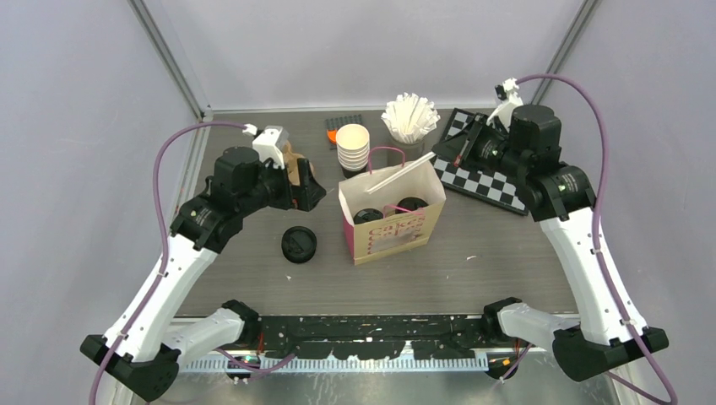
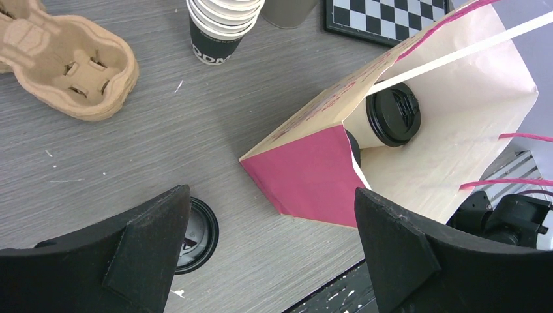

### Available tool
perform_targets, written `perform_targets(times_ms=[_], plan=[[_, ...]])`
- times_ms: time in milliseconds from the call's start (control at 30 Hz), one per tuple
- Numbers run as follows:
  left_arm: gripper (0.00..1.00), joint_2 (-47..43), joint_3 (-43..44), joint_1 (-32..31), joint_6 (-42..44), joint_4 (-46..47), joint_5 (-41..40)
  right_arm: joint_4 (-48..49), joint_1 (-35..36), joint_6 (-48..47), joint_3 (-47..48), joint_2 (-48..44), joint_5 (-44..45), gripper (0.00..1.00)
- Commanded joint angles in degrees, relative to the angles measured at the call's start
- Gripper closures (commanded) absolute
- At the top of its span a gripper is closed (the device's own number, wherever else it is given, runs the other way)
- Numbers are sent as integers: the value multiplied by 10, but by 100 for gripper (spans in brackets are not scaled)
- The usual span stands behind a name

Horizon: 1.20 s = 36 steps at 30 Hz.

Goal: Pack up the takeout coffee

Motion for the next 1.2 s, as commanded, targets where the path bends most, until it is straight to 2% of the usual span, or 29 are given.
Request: perform_targets(times_ms=[0, 267, 300, 400, 467, 733, 900, 1000, 1167], plan=[[2, -23, -1, 4, 5, 20, -6, 82, 0, 47, -40, -1, -30, 100], [2, -24, -1, 4, 5, 17, 0, 121, 0, 53, -122, 11, -43, 97], [2, -23, 0, 4, 5, 13, 2, 116, 1, 50, -120, 18, -44, 95], [2, -26, 2, 4, 8, 2, -1, 72, 1, 22, -78, 39, -35, 76], [2, -28, 3, 4, 9, -6, -7, 27, 0, -7, -35, 53, -6, 67], [2, -49, 3, 4, 21, -25, -22, 11, 0, -139, 81, 114, 52, 52], [2, -59, -9, 4, 14, -24, -15, 63, 0, -247, 90, 176, 79, 51], [2, -64, -15, 4, 8, -20, -5, 54, 0, -295, 132, 238, 86, 53], [2, -67, -6, 4, 2, -36, 0, 30, -1, -351, 208, 316, 84, 65]])
